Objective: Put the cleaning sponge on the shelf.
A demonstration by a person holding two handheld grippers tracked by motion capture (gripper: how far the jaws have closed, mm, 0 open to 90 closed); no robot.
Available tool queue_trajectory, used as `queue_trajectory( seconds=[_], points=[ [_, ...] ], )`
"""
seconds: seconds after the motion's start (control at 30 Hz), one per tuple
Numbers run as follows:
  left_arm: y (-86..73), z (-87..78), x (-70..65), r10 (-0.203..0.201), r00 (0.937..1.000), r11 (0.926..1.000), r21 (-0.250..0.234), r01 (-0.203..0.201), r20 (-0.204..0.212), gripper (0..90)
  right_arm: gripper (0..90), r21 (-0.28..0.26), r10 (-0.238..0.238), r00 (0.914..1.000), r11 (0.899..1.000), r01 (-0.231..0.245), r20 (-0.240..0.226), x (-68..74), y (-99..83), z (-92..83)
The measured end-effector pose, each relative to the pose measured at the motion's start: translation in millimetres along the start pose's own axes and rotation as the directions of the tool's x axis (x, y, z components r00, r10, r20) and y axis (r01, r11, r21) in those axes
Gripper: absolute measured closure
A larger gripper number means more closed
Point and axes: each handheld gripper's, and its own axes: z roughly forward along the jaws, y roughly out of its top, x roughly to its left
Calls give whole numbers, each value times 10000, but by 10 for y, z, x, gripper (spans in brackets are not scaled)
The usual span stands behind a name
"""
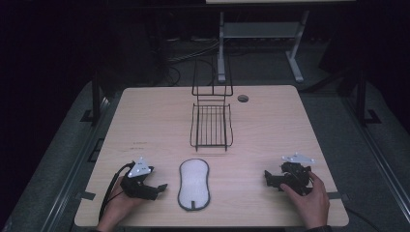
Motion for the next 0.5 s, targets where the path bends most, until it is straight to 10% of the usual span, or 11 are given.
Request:
queue_trajectory(
  seconds=[0.17, 0.5],
  points=[
    [30, -8, 1, -19, 10000, 9999, 144, 18, 66, 151, 0, 0, 6, 10000, 10000, -6, -1, 0, 0, 0],
    [221, -85, -94, 12, 9978, 9996, -265, 6, 661, 512, 0, -8, -17, 10000, 10000, 17, 1, -1, 0, 1]
  ],
)
